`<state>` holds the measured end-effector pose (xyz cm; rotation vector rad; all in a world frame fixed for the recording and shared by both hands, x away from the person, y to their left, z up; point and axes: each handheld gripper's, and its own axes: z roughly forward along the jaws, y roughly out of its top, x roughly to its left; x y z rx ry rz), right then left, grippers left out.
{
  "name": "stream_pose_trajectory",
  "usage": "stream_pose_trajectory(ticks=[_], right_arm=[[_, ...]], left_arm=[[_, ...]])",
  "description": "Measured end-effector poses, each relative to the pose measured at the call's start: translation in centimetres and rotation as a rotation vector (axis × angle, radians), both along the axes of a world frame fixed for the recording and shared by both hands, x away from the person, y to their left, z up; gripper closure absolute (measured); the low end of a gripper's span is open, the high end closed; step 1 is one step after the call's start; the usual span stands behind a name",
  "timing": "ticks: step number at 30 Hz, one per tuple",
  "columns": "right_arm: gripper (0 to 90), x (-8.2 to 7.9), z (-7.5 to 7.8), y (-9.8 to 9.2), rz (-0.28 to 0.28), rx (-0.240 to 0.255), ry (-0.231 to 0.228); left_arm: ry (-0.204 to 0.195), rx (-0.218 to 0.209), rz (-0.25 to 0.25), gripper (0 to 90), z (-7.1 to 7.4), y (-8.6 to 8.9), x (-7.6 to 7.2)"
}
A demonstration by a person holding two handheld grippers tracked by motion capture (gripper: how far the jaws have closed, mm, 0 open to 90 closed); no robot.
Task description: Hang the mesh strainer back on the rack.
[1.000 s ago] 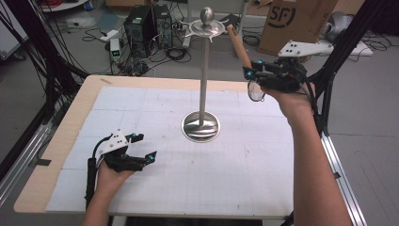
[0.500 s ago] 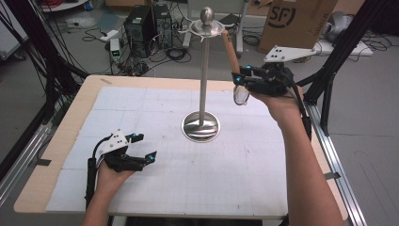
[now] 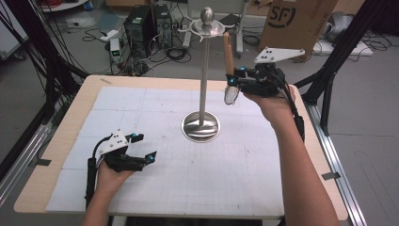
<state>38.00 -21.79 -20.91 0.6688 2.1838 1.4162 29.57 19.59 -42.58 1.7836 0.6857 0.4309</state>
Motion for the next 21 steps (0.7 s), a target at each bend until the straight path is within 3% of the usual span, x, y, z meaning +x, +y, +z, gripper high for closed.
stream_pose_trajectory(ticks=[5, 21], right_arm=[[62.0, -0.2, 0.2, -0.1, -0.023, 0.001, -0.011], [51.7, -2.2, -0.6, -0.9, 0.034, 0.017, -0.009]], left_arm=[[0.004, -0.011, 0.001, 15.7, 0.0, -0.1, 0.0], [0.002, -0.008, -0.005, 15.7, 0.0, -0.1, -0.1]])
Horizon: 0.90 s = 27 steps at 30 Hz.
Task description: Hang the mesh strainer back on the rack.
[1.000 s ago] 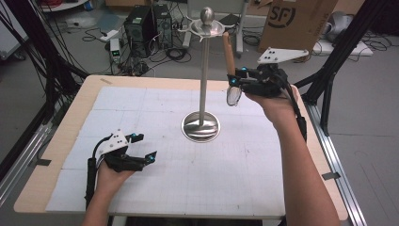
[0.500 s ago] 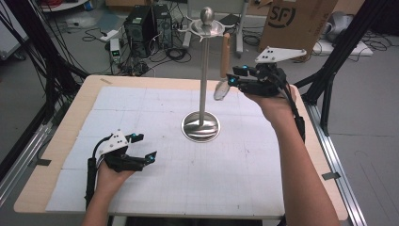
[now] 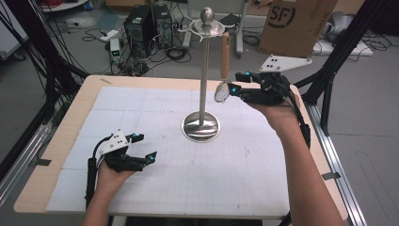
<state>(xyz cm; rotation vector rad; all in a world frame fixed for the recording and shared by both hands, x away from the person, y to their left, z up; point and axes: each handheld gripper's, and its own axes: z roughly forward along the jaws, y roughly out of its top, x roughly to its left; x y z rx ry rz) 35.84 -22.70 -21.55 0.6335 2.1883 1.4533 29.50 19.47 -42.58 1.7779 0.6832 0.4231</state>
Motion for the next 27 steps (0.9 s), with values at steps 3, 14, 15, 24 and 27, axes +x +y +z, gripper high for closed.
stream_pose_trajectory(ticks=[3, 14, 15, 24, 27], right_arm=[[50.2, -0.4, -0.4, -0.2, 0.006, 0.005, -0.003], [44.6, -1.4, -2.6, -0.8, 0.021, 0.008, 0.015], [44.4, -1.5, -2.8, -0.8, 0.023, 0.005, 0.017], [41.4, -2.1, -4.4, -1.1, 0.035, 0.021, 0.021], [40.5, -2.3, -5.0, -1.1, 0.044, 0.019, 0.025]], left_arm=[[-0.003, 0.0, -0.002, 15.7, 0.0, 0.0, 0.0], [-0.005, -0.004, -0.002, 15.7, 0.1, -0.1, -0.1], [-0.007, -0.004, -0.002, 15.7, 0.1, 0.0, -0.1], [-0.007, -0.006, -0.006, 15.7, 0.2, -0.1, -0.1], [-0.006, -0.007, -0.008, 15.7, 0.2, -0.2, -0.2]])
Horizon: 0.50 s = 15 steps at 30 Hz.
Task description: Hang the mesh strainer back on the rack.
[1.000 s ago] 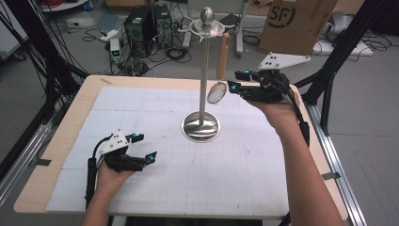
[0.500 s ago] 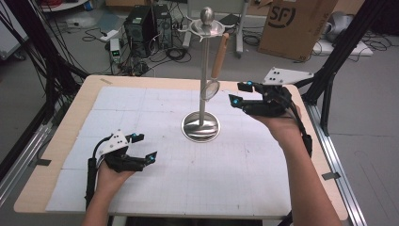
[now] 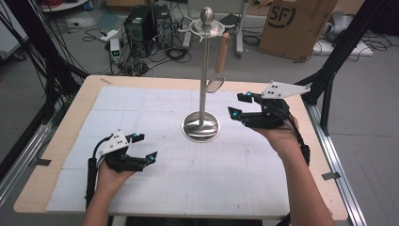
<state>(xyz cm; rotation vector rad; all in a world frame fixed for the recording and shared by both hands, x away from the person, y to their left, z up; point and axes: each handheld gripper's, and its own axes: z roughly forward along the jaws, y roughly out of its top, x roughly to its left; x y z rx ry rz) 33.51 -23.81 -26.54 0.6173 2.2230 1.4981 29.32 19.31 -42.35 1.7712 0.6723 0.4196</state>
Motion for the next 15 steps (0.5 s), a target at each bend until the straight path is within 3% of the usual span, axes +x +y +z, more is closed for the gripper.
stream_pose_trajectory(ticks=[6, 15], right_arm=[[39.2, -0.3, -1.6, -0.3, 0.009, -0.004, 0.008], [37.2, -0.8, -4.0, -1.6, -0.022, 0.021, 0.037]], left_arm=[[-0.006, 0.001, -0.002, 15.7, 0.1, 0.0, 0.0], [-0.006, -0.004, -0.007, 15.7, 0.2, -0.2, -0.1]])
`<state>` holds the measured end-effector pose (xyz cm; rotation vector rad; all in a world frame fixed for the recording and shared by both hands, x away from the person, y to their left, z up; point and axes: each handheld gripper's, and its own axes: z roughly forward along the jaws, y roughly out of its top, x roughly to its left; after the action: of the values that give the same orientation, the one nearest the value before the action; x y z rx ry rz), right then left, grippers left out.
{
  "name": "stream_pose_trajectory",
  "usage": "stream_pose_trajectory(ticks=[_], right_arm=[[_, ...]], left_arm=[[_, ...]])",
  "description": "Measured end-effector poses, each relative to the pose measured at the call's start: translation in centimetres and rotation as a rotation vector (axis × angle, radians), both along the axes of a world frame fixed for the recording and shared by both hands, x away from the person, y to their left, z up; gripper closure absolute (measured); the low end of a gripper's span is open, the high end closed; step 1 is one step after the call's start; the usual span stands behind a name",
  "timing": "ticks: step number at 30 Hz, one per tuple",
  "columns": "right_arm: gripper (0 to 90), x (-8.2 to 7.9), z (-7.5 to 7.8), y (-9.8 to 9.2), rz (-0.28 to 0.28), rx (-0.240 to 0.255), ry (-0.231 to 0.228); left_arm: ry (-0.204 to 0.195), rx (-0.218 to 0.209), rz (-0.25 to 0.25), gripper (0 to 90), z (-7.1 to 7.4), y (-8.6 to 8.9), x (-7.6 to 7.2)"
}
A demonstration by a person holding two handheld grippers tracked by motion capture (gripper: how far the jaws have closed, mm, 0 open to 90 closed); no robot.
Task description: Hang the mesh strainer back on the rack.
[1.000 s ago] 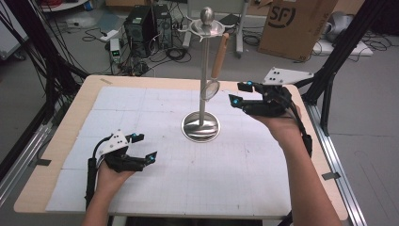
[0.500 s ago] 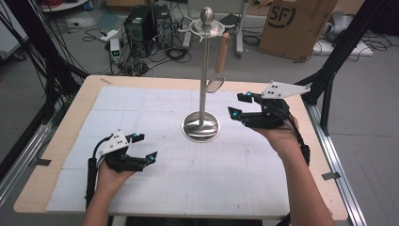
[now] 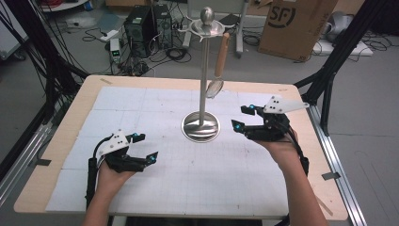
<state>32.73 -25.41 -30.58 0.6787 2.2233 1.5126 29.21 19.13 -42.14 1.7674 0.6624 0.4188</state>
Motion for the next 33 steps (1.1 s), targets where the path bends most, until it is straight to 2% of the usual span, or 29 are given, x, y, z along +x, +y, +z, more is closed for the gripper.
stream_pose_trajectory(ticks=[12, 18, 24, 33], right_arm=[[32.9, -0.6, -3.2, -0.6, -0.017, 0.02, 0.042], [30.2, -1.2, -4.7, -0.7, -0.025, 0.027, 0.059], [27.3, -1.6, -5.9, -0.9, -0.048, 0.027, 0.086], [24.0, -1.7, -7.3, -0.6, -0.051, 0.026, 0.11]], left_arm=[[0.001, -0.017, -0.002, 15.7, 0.2, 0.0, 0.1], [-0.012, -0.036, 0.001, 15.7, 0.7, 0.1, -0.1], [-0.006, -0.031, -0.009, 15.7, 0.6, 0.0, 0.0], [-0.007, -0.026, -0.007, 15.7, 0.6, 0.0, 0.0]])
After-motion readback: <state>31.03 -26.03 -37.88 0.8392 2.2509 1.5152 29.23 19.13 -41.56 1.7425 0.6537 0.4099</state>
